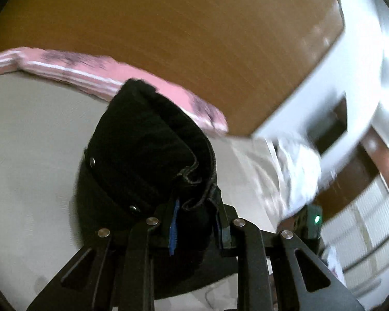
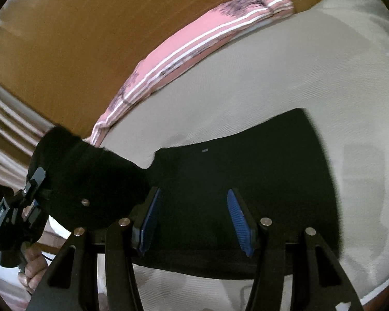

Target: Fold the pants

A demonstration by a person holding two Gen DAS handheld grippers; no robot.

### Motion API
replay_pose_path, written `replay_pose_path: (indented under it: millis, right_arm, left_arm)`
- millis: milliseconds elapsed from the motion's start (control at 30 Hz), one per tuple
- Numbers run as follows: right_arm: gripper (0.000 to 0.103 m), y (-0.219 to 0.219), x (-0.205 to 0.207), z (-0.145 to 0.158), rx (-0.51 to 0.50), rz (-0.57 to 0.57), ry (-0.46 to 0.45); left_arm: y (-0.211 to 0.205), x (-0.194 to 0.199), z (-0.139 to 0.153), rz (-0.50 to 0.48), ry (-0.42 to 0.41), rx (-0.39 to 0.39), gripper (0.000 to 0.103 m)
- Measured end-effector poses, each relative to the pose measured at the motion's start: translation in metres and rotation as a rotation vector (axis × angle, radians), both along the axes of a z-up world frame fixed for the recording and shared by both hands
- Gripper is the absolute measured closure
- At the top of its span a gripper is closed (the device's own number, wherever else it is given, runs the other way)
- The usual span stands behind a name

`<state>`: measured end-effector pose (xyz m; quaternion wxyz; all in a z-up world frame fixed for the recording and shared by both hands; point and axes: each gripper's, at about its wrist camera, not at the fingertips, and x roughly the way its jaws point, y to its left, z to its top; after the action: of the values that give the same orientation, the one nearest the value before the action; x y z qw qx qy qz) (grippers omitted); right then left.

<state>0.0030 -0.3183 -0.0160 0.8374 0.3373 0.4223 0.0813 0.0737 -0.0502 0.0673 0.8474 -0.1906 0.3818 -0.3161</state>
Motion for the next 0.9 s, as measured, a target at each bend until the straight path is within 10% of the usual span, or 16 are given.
replay_pose_path:
  millis: [367,700,900]
  right_arm:
    - [0.052,-0.057,-0.018,-0.037,0.070,-0.060,0.060]
    - [0.052,-0.062,0.019,-0.058,0.178,0.086,0.062]
    - [0.052,-0.059,0.044,-0.077,0.156,0.157,0.114]
  left_arm:
    - [-0.118,0.007,-0.102,-0.195,0.129,0.294,0.079]
    - [-0.105,-0.026,-0.074,-0.285,0.018,0.302,0.060]
    - [-0.054,-0.013,-0.070,-0.108,0.003,0.374,0.058]
